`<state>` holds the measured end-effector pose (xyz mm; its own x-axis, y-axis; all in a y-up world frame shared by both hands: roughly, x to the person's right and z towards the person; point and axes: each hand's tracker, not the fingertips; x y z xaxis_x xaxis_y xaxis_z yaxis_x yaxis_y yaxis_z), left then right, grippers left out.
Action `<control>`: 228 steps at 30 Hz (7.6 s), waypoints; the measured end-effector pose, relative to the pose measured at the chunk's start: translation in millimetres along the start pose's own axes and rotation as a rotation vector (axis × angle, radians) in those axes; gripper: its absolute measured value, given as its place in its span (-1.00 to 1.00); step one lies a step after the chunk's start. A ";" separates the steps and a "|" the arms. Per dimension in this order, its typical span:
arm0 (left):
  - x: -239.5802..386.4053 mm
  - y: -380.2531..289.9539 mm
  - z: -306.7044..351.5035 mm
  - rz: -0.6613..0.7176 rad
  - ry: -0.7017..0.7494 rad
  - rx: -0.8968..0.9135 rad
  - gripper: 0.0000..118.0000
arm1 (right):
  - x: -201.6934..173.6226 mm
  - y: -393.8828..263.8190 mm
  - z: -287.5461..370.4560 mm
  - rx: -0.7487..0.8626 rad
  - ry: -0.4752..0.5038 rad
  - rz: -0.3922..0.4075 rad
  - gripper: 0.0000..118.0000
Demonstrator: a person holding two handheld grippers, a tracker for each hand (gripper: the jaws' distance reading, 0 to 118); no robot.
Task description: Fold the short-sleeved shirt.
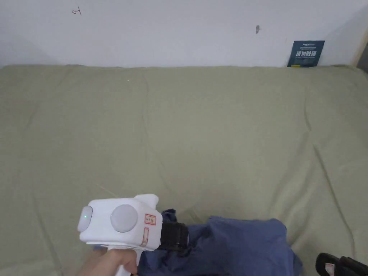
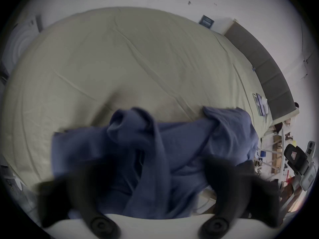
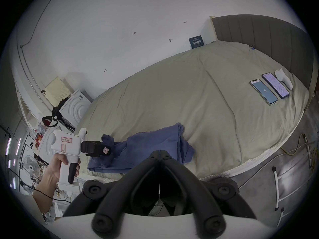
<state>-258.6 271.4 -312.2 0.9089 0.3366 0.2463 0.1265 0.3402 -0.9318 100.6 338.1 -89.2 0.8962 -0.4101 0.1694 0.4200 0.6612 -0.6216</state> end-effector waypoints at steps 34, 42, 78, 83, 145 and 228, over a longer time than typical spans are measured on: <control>-17.7 -17.9 -59.7 0.231 -0.323 0.016 -1.00 | 1.2 -5.5 -17.4 -0.064 0.013 -0.041 -1.00; -72.6 -22.1 46.1 0.226 -0.317 0.171 -1.00 | -13.1 4.2 -21.8 -0.057 0.035 -0.010 -1.00; -163.4 -40.0 37.7 0.352 -0.340 0.163 -0.86 | -27.8 1.7 -29.6 -0.075 0.042 0.003 -1.00; -165.6 -45.4 100.8 0.319 -0.273 0.179 -0.86 | -21.0 3.8 -28.2 -0.068 0.053 0.010 -1.00; 36.7 -20.7 -73.4 0.221 -0.470 -0.051 -1.00 | 3.5 4.2 -8.1 -0.017 -0.109 0.059 -1.00; -458.1 44.7 167.5 0.447 -0.117 0.135 -0.50 | -54.1 44.2 -192.6 -0.266 0.492 -0.158 -1.00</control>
<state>-735.8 279.5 -422.1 0.8107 0.5698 -0.1349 -0.3260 0.2479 -0.9123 43.1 268.5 -273.1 0.6266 -0.7770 -0.0603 0.4358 0.4135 -0.7994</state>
